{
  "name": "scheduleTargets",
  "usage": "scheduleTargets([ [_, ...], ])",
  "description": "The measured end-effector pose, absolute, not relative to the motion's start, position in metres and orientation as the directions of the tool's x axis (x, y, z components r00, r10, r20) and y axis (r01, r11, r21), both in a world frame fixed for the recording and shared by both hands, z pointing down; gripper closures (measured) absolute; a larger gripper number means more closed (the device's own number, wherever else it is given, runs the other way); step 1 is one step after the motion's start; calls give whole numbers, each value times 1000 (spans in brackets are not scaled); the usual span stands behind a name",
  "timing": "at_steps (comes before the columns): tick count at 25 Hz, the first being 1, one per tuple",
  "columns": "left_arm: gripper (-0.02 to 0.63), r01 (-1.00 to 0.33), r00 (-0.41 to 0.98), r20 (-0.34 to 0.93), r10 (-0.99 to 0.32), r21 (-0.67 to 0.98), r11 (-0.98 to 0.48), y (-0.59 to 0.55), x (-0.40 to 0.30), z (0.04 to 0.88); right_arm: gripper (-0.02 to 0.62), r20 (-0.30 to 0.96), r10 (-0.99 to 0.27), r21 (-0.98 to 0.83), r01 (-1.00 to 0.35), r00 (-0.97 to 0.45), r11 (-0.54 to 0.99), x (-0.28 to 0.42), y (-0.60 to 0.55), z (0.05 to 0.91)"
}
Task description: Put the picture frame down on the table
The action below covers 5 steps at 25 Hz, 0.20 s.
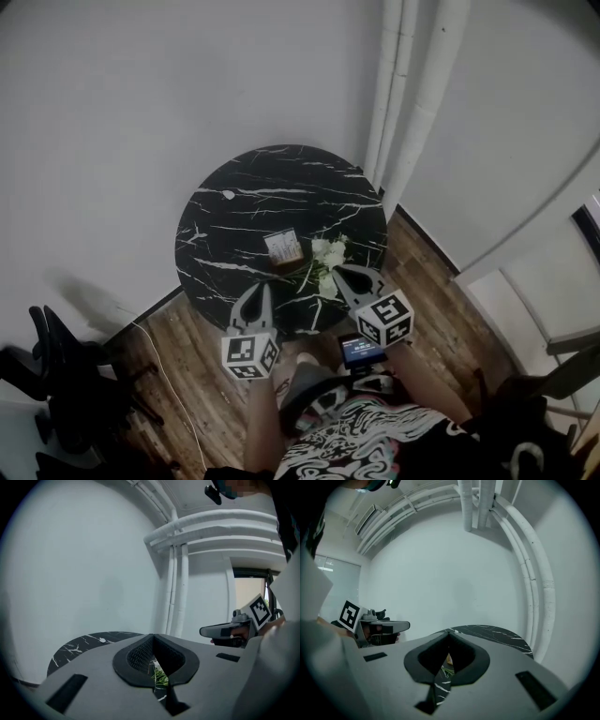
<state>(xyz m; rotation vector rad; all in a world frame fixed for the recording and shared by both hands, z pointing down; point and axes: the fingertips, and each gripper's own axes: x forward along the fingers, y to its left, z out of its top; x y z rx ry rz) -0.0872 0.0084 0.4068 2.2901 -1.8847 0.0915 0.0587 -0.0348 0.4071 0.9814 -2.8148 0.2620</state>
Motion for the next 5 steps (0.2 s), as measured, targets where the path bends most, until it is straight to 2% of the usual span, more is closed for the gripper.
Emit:
scheduleTargets([
  [5, 592, -978, 201, 165, -966, 87, -189, 9, -89, 405, 578, 212, -597, -123, -627, -774, 769, 59, -36, 412],
])
